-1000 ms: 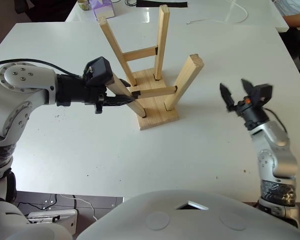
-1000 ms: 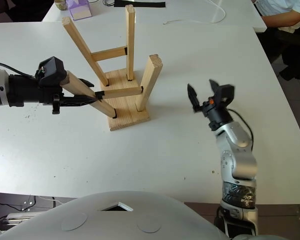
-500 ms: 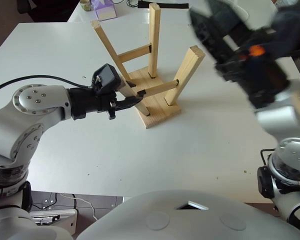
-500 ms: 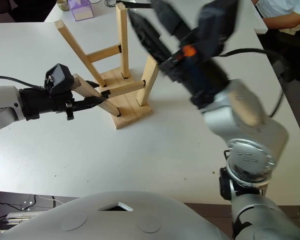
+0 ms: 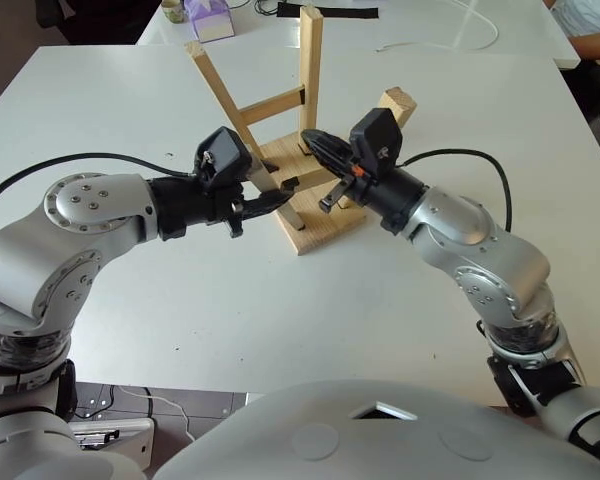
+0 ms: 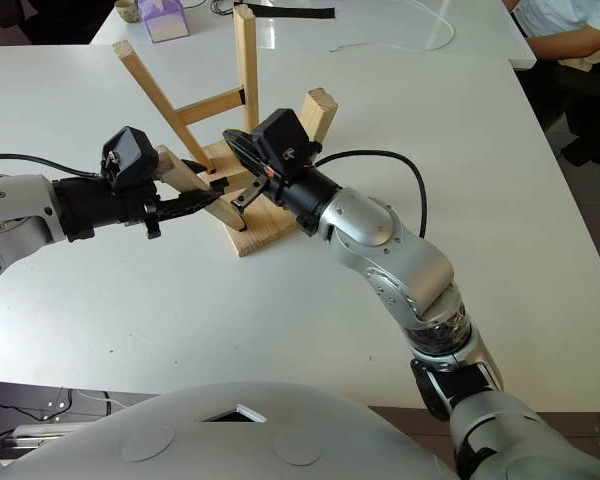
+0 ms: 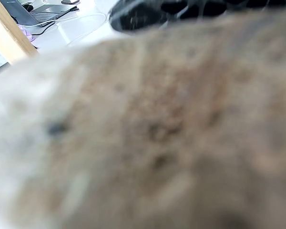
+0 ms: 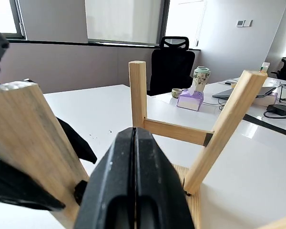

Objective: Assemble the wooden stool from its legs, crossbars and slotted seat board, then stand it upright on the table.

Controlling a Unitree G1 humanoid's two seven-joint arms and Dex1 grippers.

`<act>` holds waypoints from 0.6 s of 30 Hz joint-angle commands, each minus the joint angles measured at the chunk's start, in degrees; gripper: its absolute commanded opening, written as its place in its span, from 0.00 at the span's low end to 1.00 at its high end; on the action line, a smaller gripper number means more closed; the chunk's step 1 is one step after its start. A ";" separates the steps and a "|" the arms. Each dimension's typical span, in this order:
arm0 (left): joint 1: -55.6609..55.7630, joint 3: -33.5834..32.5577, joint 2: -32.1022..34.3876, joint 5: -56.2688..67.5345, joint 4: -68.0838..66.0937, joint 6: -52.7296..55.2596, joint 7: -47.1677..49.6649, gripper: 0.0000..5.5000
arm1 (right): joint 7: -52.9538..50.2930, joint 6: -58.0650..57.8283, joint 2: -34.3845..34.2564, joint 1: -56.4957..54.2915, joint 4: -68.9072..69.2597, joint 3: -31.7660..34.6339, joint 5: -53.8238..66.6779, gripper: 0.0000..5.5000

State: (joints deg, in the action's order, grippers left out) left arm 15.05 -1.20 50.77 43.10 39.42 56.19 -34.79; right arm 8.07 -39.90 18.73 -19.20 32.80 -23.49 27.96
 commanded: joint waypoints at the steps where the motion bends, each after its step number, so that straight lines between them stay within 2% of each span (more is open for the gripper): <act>1: -2.80 4.54 0.13 -1.03 -2.37 3.59 -0.32 0.37 | 2.20 -0.79 1.77 5.60 -7.37 -5.39 -5.82 0.00; 5: -3.06 4.21 0.69 -1.07 -2.59 3.42 -0.47 0.37 | 1.21 0.43 -2.99 5.03 -3.49 -0.88 -5.12 0.00; 12: -1.94 6.49 1.61 -2.17 -3.63 2.45 -2.05 0.37 | 0.31 1.44 -11.09 -3.22 1.62 13.37 2.51 0.00; 14: -1.36 7.29 3.07 -3.20 -4.75 1.39 -3.97 0.37 | -0.71 1.58 -8.61 -6.15 1.83 24.60 6.64 0.00; 16: -1.17 7.78 5.43 -4.90 -6.49 -0.54 -6.74 0.37 | -0.79 0.99 -1.72 -7.49 1.20 37.46 9.32 0.00; 18: -0.83 8.22 7.47 -5.88 -7.70 -2.43 -9.59 0.37 | 0.91 0.48 4.89 -4.74 0.80 46.16 9.30 0.00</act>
State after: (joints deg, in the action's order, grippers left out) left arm 17.81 1.71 53.38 41.41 35.68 51.71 -39.72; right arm 8.09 -38.35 14.59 -25.15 33.79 8.46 35.43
